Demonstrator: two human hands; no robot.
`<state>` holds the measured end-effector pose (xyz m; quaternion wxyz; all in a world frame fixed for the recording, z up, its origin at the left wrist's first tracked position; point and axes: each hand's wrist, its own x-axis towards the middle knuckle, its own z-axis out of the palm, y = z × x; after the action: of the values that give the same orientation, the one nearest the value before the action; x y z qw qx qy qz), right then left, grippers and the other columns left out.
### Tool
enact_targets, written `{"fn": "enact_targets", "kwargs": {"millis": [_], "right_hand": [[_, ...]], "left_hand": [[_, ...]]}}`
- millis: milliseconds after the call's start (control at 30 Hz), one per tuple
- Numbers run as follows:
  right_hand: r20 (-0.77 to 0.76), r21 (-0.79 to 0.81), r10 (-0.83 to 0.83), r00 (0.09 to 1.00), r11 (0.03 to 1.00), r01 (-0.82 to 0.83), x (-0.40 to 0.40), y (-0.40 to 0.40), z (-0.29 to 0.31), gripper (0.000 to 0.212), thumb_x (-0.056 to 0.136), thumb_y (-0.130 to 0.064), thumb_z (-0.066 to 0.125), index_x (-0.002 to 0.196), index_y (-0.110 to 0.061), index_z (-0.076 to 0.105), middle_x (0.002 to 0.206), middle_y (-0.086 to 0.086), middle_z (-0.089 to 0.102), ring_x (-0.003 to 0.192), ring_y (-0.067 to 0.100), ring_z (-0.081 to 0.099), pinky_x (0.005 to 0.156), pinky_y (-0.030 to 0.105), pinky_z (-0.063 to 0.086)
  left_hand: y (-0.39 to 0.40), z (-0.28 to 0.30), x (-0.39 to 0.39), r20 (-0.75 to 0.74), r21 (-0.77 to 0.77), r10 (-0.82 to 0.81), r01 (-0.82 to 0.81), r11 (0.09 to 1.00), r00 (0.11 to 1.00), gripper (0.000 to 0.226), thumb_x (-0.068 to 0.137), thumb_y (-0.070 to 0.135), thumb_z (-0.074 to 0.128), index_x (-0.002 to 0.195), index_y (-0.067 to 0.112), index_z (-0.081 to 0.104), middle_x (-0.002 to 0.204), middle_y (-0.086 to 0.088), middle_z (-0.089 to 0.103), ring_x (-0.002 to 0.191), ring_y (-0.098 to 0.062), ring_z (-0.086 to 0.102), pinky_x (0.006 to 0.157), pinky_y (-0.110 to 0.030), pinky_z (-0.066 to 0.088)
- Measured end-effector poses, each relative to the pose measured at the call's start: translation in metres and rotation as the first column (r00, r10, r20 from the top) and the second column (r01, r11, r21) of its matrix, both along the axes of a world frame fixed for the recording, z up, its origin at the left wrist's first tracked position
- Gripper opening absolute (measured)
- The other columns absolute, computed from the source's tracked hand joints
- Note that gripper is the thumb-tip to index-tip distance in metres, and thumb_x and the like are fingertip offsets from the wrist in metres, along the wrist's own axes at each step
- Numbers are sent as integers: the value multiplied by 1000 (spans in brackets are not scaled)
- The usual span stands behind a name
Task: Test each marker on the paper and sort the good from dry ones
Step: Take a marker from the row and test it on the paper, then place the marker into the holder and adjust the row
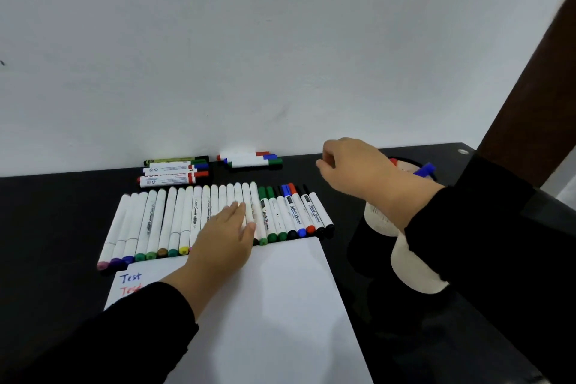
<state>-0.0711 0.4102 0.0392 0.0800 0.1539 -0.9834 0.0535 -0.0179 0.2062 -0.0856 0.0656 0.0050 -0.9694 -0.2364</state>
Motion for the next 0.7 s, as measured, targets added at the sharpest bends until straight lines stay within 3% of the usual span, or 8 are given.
{"fn": "enact_targets", "kwargs": {"millis": [133,300,367,433,567,700], "right_hand": [[1,49,103,995,993,-103,-23,-34,-10,20,99,-32,41,99,-14,51,93,4,52,83,19,49,73,30,42],[10,67,195,981,978,-196,-62,-74,-35,22,98,-27,42,105,-9,53,97,8,55,86,23,50,73,31,40],[21,65,221,975,973,-222,-79,-88,-48,22,97,-26,44,106,-7,53,104,11,55,93,27,51,76,33,40],[34,76,244,969,966,-246,-97,-100,-62,25,97,-26,45,112,-8,51,111,13,54,101,29,51,81,35,41],[47,122,258,965,957,-262,-129,-115,-85,35,97,-24,46,128,-8,46,122,14,48,113,30,45,88,37,41],[34,158,252,967,954,-254,-156,-123,-98,37,95,-18,49,129,-5,47,125,16,43,116,32,41,89,37,40]], "left_hand": [[-28,-1,-8,11,-236,40,-36,971,999,56,100,37,23,150,13,11,157,-4,8,144,-16,6,116,-31,5],[-50,-9,-14,12,-340,40,-33,940,999,66,94,51,6,150,16,2,158,-1,1,144,-14,0,115,-29,-3],[-54,-16,-15,1,-355,25,-23,935,1000,83,78,58,-12,150,18,-1,158,0,-1,144,-12,-3,112,-26,-6],[-57,-20,-16,7,-340,35,-30,940,999,93,67,59,-19,150,21,-3,158,3,-2,144,-10,-3,109,-25,-9],[-57,-22,-17,-30,-307,40,-47,950,999,89,67,60,-17,149,25,-4,157,7,-5,143,-7,-6,106,-22,-11],[-58,-22,-15,-42,-304,40,-50,951,998,87,68,59,-17,149,28,-5,157,9,-6,142,-5,-7,105,-21,-11]]}}
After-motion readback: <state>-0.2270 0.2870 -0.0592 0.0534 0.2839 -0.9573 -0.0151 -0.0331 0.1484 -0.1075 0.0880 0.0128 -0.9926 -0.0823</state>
